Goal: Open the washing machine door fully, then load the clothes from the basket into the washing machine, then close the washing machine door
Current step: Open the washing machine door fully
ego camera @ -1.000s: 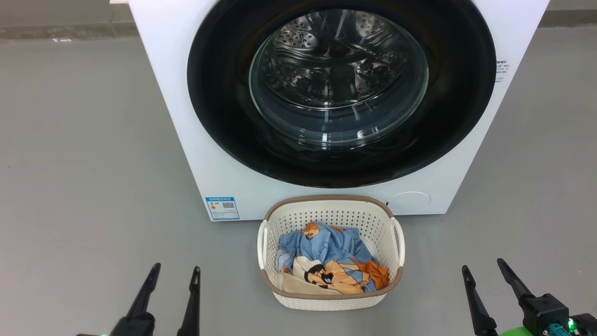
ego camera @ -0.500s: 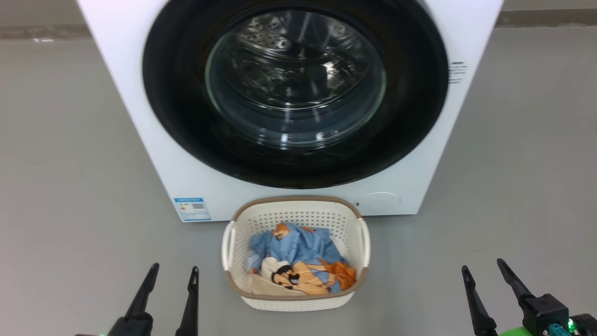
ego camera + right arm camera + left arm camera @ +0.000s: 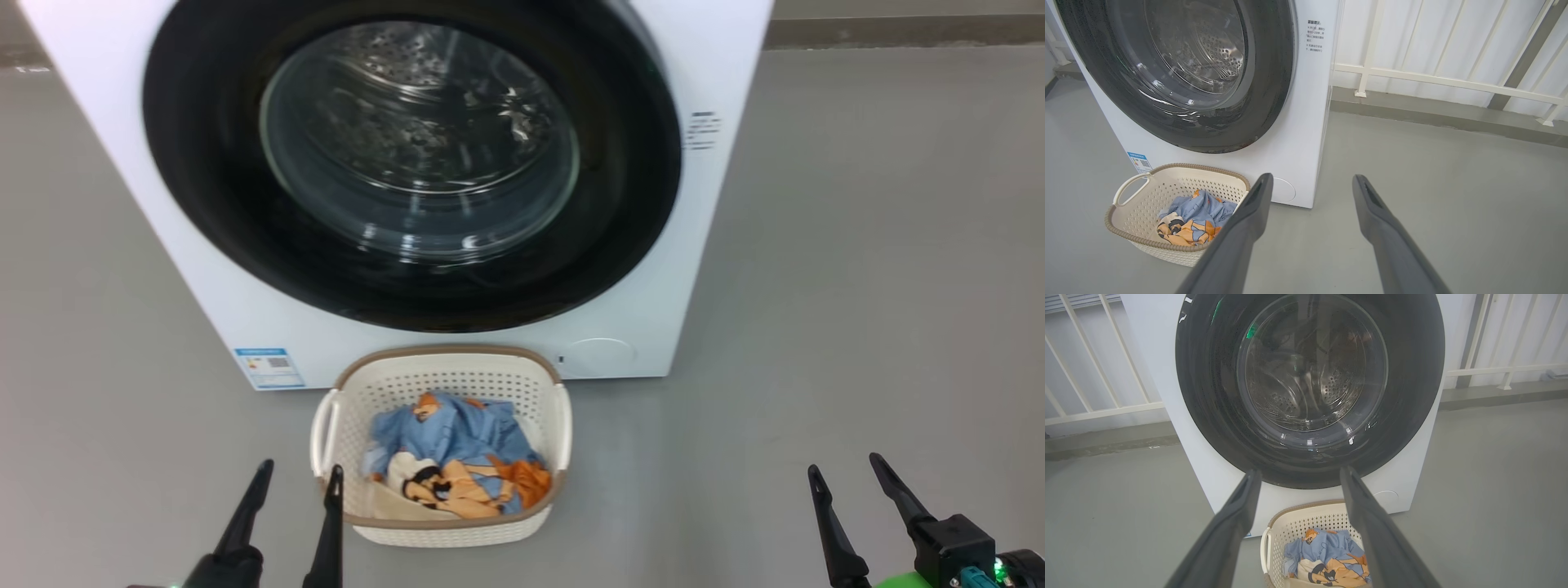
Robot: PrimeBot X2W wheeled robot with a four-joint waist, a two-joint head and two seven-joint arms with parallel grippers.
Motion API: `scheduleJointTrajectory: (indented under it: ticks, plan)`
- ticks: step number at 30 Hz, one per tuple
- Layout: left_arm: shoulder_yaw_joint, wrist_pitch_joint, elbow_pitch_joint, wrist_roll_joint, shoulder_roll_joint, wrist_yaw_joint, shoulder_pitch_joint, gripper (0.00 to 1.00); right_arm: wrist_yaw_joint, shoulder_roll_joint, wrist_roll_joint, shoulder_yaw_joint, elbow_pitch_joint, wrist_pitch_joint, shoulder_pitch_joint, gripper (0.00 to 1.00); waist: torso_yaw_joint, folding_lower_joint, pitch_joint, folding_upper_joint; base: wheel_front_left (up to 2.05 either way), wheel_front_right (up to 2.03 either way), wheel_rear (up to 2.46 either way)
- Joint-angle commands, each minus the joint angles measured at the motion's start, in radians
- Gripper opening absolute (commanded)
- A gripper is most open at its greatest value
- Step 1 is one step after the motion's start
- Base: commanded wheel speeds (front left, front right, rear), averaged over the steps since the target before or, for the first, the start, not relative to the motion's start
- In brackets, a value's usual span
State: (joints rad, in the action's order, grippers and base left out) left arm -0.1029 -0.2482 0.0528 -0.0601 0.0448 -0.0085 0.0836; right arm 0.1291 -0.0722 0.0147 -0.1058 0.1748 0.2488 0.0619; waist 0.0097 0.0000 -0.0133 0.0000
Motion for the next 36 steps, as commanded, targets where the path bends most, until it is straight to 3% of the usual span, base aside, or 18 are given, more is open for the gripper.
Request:
scheduleJointTrajectory:
  ticks: [1,14,24,25,26,29,36]
  plan:
    - [0.038,-0.014,-0.037,-0.010,0.005,0.013,-0.027,1.00,0.002,-0.011,-0.012,0.024,-0.021,0.013,-0.016,1.00,0.000,0.0000,0.000,0.0000,0.80,0.90,-1.70]
    - [0.038,-0.014,-0.032,-0.022,0.005,0.025,-0.017,1.00,0.002,-0.006,-0.035,0.022,-0.023,0.013,-0.017,1.00,-0.004,0.0000,-0.002,0.0000,0.32,0.32,-0.64]
    - [0.041,-0.014,-0.032,-0.028,0.005,0.025,-0.013,1.00,0.002,0.015,-0.129,-0.013,-0.050,0.013,-0.012,1.00,-0.014,0.0000,-0.006,0.0000,0.00,0.00,0.00]
    - [0.042,-0.014,-0.032,-0.029,0.005,0.025,-0.013,1.00,0.002,0.016,-0.140,-0.015,-0.054,0.013,-0.012,0.91,-0.015,0.0000,-0.005,0.0000,0.00,0.00,0.00]
    - [0.043,-0.014,-0.032,-0.029,0.005,0.024,-0.013,1.00,0.002,0.017,-0.147,-0.015,-0.056,0.013,-0.011,0.58,-0.015,0.0000,-0.006,0.0000,0.00,0.00,0.00]
    - [0.045,-0.014,-0.030,-0.029,0.005,0.023,-0.013,1.00,0.002,0.018,-0.166,-0.003,-0.062,0.013,-0.009,0.03,-0.016,0.0000,-0.005,0.0000,0.00,0.00,0.00]
    - [0.044,-0.014,-0.033,-0.032,0.005,0.023,-0.014,1.00,0.002,0.021,-0.321,-0.009,-0.062,0.013,-0.005,0.00,-0.012,0.0000,-0.008,0.0000,0.00,0.00,0.00]
